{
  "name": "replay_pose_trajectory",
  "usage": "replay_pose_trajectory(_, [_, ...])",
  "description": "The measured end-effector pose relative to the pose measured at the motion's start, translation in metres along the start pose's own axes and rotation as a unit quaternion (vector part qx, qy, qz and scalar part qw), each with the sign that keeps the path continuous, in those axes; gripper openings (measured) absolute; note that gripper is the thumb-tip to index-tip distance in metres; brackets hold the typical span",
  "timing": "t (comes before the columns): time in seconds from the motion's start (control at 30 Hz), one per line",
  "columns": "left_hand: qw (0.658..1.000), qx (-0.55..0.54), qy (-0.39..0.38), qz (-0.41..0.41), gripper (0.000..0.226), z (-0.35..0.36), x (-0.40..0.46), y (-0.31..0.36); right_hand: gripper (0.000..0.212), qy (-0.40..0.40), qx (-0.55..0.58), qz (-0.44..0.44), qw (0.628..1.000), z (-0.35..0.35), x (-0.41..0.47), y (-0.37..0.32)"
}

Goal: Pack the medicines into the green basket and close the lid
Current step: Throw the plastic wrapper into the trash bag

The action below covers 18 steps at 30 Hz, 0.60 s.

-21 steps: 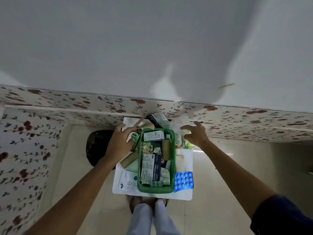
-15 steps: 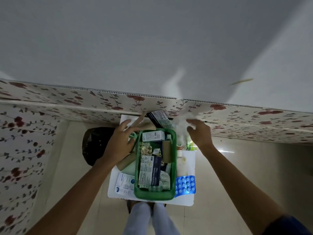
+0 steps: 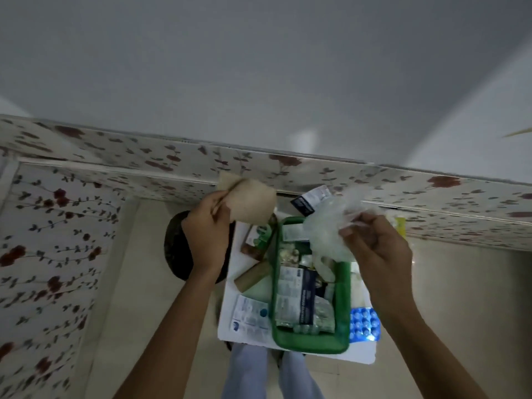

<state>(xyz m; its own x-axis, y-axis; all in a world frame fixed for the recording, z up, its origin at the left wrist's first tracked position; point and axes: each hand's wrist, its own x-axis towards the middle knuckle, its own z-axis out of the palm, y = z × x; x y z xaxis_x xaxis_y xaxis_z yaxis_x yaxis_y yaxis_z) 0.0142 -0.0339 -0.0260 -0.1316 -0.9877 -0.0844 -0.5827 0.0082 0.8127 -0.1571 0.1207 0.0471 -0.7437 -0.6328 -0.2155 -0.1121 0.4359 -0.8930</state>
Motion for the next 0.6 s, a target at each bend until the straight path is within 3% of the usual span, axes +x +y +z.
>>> replay_pose_trajectory(0.13, [0.963,-0.188,0.038,-0.189,0.038,-0.046,-0.002,-0.031,0.024,-0.115,-0.108,-0.156,0.975,0.08,-0.012,-0.01])
replay_pose_trajectory(0.23, [0.921,-0.273,0.032,-0.275,0.051,-0.075,-0.007,-0.053,0.045,-0.231,-0.233,-0.256,0.909,0.165,-0.03,0.004])
replay_pose_trajectory(0.33, [0.883,-0.32,0.013,-0.342,0.057,-0.102,-0.009,-0.09,0.045,-0.254,-0.335,-0.333,0.844,0.243,-0.054,0.032])
replay_pose_trajectory(0.4, [0.862,-0.333,-0.013,-0.382,0.05,-0.114,-0.01,-0.118,0.037,-0.25,-0.338,-0.353,0.836,0.277,-0.063,0.052])
replay_pose_trajectory(0.5, [0.832,-0.346,-0.034,-0.433,0.031,-0.125,-0.008,-0.166,0.055,-0.278,-0.347,-0.341,0.828,0.318,-0.065,0.081])
replay_pose_trajectory(0.6, [0.836,-0.301,-0.025,-0.459,0.027,-0.128,-0.006,-0.209,0.053,-0.337,-0.363,-0.269,0.826,0.351,-0.052,0.106])
